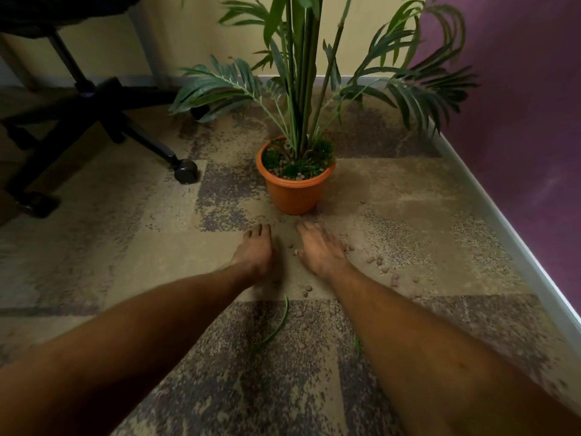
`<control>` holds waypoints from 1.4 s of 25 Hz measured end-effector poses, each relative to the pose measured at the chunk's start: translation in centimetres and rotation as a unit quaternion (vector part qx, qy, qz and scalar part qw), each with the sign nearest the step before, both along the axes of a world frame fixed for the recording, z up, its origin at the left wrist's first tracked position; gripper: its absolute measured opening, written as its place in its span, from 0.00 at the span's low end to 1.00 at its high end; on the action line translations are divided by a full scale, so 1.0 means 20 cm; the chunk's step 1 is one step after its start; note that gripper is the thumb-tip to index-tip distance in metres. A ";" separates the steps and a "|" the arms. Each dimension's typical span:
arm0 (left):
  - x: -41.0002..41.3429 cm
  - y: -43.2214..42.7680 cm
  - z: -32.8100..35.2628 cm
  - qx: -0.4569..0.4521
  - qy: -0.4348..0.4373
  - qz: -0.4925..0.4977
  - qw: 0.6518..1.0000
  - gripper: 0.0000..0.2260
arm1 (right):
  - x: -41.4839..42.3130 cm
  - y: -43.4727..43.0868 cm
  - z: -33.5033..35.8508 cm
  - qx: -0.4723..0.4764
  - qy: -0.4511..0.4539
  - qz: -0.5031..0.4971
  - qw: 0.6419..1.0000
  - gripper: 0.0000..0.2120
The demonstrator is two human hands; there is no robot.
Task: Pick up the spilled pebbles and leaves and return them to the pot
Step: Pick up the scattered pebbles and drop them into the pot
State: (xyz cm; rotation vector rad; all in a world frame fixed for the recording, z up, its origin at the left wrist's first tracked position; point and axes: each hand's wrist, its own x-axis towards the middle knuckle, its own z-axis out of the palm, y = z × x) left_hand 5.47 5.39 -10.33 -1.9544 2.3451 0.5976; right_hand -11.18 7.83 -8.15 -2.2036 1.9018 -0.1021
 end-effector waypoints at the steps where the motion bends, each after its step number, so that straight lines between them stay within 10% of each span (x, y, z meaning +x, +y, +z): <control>1: 0.00 0.02 -0.01 0.005 -0.010 -0.008 1.000 0.28 | 0.01 0.01 -0.02 0.009 -0.004 0.009 1.000 0.27; 24: 0.05 -0.02 -0.23 0.039 0.124 0.036 0.991 0.04 | 0.11 -0.10 -0.17 0.035 -0.039 0.024 0.998 0.08; 35: 0.04 0.00 -0.16 0.046 0.052 -0.037 0.997 0.08 | 0.11 -0.33 0.13 -0.255 -0.089 0.124 0.955 0.11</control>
